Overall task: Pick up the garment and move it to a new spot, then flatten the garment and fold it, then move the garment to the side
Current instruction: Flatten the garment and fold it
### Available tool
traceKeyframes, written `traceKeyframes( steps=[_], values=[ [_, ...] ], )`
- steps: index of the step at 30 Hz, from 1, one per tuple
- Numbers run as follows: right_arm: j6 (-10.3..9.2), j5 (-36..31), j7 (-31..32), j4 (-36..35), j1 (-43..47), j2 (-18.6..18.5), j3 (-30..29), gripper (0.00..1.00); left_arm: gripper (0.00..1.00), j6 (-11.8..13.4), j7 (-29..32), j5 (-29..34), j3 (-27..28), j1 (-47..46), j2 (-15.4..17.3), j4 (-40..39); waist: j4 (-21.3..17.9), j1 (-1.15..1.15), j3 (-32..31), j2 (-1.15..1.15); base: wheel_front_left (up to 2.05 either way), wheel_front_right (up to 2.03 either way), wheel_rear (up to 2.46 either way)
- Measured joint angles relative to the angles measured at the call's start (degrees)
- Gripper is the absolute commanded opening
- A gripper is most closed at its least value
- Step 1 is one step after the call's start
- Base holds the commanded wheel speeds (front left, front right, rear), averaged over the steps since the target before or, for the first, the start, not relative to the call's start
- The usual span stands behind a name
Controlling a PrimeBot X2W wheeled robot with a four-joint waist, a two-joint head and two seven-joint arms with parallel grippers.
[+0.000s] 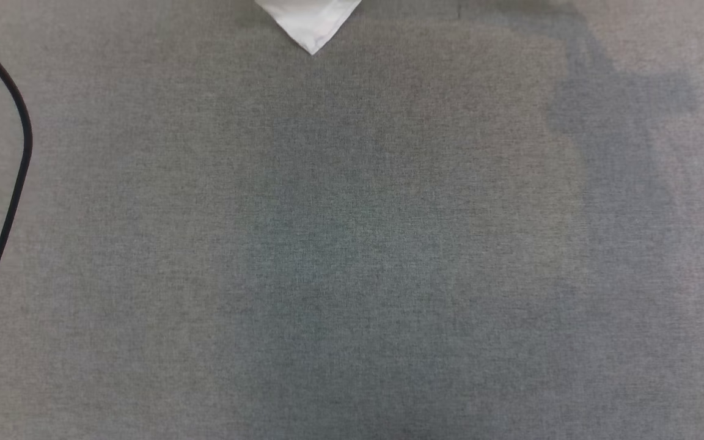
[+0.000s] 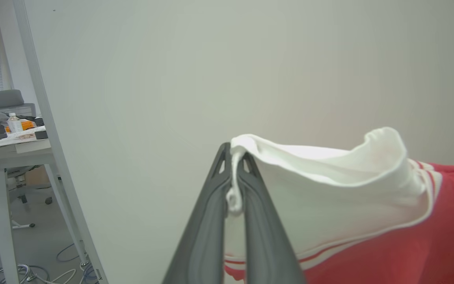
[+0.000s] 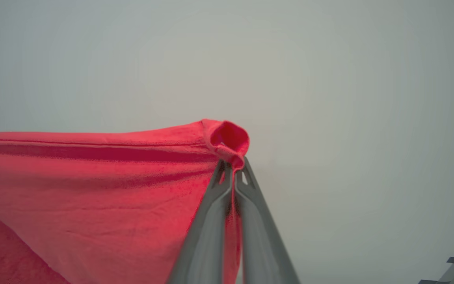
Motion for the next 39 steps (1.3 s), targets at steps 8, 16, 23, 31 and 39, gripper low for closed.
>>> traceKeyframes(
  steps=[8,16,23,31,39],
  values=[
    [0.00,1.1,-1.8,1.8,-2.9,0.6,3.9,0.00,0.00,-0.9,-1.3,-0.4,0.5,-2.5,-0.9,4.4,0.4,0.00,6.7,0.00,0.00,0.00,0.00],
    [0.00,5.5,-1.7,1.7,-0.8,0.5,10.3,0.00,0.00,-3.3,-1.7,-3.9,2.3,-0.4,-2.7,9.2,0.8,0.01,11.3,0.00,0.00,0.00,0.00],
    [-0.01,10.6,-1.3,-1.0,7.1,-1.6,15.9,0.00,0.00,-6.0,-1.9,-6.7,3.4,7.7,-4.0,12.5,1.7,0.00,11.4,0.00,0.00,0.00,0.00],
    [-0.01,16.3,-3.7,-4.2,21.4,-4.9,20.7,0.00,0.00,-8.9,-2.8,-9.3,3.8,21.2,-5.6,13.8,2.8,0.00,8.8,0.00,0.00,0.00,0.00],
    [0.00,20.9,-7.0,-7.3,34.0,-8.0,22.3,0.00,0.00,-10.6,-3.4,-11.2,4.1,35.5,-5.9,11.6,3.5,0.00,3.8,0.00,0.00,0.00,0.00]
  ],
)
